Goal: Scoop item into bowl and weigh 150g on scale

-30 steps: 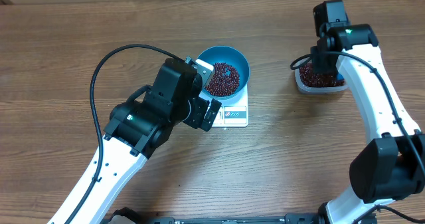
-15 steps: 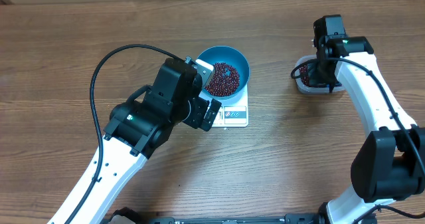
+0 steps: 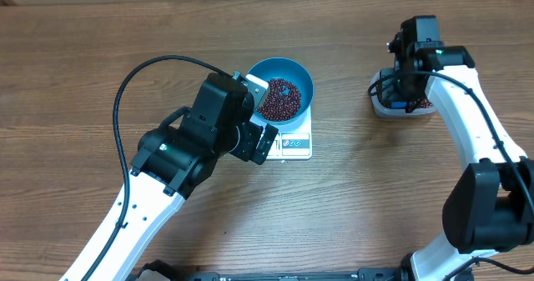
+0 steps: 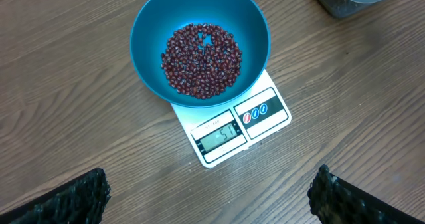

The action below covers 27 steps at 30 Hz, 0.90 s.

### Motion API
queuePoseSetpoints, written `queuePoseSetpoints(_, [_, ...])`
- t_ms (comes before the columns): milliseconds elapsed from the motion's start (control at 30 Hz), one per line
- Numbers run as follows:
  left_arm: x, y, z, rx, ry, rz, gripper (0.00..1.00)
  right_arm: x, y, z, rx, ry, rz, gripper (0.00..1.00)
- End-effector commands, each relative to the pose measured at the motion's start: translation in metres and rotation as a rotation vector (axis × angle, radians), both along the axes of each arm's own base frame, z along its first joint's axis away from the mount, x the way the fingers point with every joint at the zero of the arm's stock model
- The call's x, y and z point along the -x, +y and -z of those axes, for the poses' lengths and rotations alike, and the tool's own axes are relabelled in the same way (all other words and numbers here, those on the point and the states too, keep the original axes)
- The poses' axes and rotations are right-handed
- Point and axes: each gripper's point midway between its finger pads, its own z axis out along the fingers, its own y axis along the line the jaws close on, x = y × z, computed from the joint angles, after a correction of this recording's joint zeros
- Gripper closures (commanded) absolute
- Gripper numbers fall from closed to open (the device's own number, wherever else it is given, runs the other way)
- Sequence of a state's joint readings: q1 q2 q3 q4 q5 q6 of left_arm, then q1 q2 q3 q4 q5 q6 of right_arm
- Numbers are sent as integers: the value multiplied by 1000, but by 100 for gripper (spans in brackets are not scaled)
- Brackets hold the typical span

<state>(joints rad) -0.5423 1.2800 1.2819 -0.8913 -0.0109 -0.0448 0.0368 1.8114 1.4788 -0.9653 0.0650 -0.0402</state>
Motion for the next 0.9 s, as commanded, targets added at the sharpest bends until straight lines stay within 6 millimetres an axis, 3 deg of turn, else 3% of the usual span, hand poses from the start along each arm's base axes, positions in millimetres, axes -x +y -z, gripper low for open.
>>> queuePoseSetpoints(0, [-1,0,-10,13,-26,9,1,-8,18,1,-205,-21,6,96])
queuePoseSetpoints(433, [-1,0,-10,13,-25,9,0,-12,-14,-21,-556,-77,93,96])
queuePoseSetpoints(867, [-1,0,-10,13,-25,9,0,-1,-72,-20,-576,-93,240,96])
